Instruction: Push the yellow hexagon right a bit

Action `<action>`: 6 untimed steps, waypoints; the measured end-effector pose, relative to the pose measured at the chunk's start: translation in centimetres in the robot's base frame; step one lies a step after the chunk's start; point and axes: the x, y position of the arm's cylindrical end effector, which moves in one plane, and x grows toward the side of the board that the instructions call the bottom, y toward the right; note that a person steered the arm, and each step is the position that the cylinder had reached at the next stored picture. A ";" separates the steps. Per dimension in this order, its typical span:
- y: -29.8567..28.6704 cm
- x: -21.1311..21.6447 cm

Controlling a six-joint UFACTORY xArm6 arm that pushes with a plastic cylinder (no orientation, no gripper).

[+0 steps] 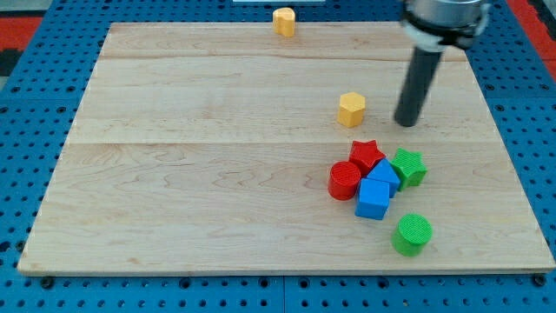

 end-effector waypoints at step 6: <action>-23.9 7.8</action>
